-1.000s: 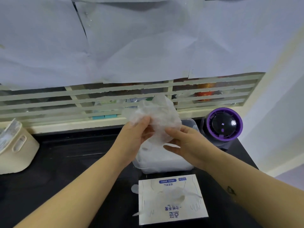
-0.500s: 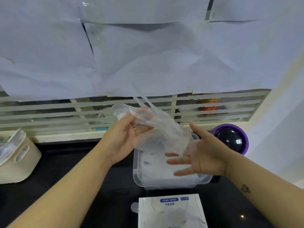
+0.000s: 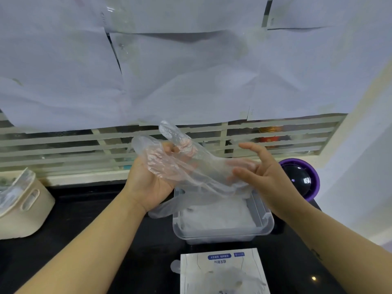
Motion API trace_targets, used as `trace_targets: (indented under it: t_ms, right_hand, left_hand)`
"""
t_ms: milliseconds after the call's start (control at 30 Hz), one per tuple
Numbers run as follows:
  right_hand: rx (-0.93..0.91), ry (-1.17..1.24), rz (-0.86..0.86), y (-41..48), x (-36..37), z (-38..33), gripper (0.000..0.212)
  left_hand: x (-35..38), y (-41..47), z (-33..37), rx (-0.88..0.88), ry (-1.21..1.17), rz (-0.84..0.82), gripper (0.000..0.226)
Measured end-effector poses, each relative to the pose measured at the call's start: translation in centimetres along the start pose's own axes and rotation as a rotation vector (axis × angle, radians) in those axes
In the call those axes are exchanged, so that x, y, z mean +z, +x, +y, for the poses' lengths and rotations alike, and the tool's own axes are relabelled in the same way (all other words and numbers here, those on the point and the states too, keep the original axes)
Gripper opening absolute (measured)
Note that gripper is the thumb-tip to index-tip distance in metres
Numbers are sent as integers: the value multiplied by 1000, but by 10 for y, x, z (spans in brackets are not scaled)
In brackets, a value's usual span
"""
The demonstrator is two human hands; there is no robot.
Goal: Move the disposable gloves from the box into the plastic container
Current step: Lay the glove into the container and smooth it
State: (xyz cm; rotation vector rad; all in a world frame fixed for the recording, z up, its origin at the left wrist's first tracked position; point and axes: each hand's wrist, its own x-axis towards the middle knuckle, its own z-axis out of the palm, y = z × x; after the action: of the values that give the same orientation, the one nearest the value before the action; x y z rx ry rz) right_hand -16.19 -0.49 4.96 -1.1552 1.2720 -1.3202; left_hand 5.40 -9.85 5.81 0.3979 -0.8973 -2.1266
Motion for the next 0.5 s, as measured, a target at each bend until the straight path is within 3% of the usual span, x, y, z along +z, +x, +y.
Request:
trace_targets:
  t_ms: [100, 233, 333, 433, 467, 500]
  right_hand:
    - [-23, -57, -22, -3, -5, 0, 40]
    - [86, -98, -180, -7, -2, 0, 32]
    - [151, -150, -244, -7, 4, -1, 34]
    - [131, -168, -135, -4, 8, -2, 33]
    - [102, -189, -88, -2, 7, -3, 31]
    - [66, -230, -57, -1, 6, -5, 29]
  left_hand:
    - [-9, 3, 0, -2, -107, 32, 24]
    - [-10, 4, -3, -10, -159, 32, 10]
    - [-2, 3, -4, -13, -159, 104, 37]
    - [-7, 5, -6, -27, -235, 90, 16]
    - [-9, 5, -5, -34, -249, 117, 18]
    - [-14, 3, -6, -52, -248, 150, 40]
